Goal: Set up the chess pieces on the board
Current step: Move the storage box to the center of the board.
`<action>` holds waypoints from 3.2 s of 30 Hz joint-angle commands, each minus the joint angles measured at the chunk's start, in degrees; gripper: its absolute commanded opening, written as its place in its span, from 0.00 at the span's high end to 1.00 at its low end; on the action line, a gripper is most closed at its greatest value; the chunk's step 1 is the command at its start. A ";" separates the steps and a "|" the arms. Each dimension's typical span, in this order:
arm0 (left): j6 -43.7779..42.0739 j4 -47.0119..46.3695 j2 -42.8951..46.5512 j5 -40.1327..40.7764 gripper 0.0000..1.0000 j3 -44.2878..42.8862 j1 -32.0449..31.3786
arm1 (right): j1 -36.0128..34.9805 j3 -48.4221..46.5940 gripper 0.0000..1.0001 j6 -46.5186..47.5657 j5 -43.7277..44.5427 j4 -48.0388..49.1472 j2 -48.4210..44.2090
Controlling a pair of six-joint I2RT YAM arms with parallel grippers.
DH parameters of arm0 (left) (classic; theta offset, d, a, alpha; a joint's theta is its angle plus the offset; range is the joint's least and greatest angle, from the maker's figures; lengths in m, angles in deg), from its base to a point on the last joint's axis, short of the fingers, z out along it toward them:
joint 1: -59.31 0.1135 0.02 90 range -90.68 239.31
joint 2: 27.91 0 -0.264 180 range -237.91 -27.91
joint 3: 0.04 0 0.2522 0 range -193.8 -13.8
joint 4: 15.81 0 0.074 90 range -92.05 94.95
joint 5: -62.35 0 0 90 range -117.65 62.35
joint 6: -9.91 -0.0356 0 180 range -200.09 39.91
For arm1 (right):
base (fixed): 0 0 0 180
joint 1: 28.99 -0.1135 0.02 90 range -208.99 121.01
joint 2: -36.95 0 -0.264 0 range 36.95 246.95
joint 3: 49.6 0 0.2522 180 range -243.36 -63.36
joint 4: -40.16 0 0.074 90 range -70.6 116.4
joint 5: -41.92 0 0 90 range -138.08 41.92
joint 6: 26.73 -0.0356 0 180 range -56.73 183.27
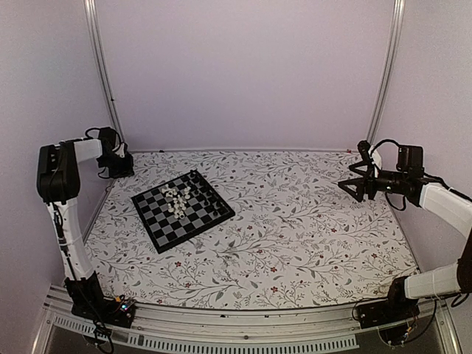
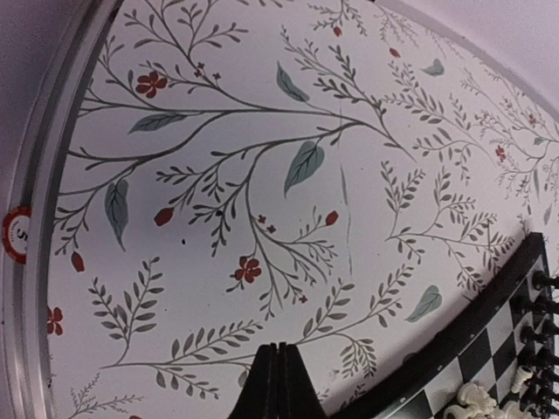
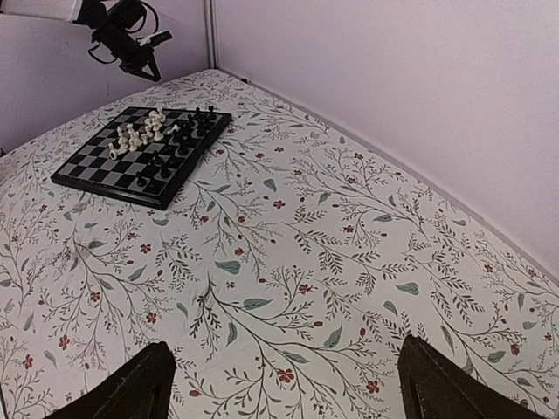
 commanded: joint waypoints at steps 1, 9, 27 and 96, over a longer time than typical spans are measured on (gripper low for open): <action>-0.69 2.20 -3.13 -4.70 1.00 -1.99 0.51 | 0.45 0.46 0.08 1.93 -2.35 -1.40 0.30; -0.75 3.02 -4.73 -7.07 1.00 -2.70 0.53 | 0.48 0.39 0.09 2.64 -2.55 -1.81 0.40; -2.41 6.10 -8.60 -11.56 1.00 -5.26 -3.60 | 0.48 -0.04 0.10 3.77 -3.21 -3.23 0.49; 11.72 6.63 21.64 -5.74 0.95 47.66 -40.16 | 0.13 -2.77 0.15 7.33 -8.68 -9.81 1.28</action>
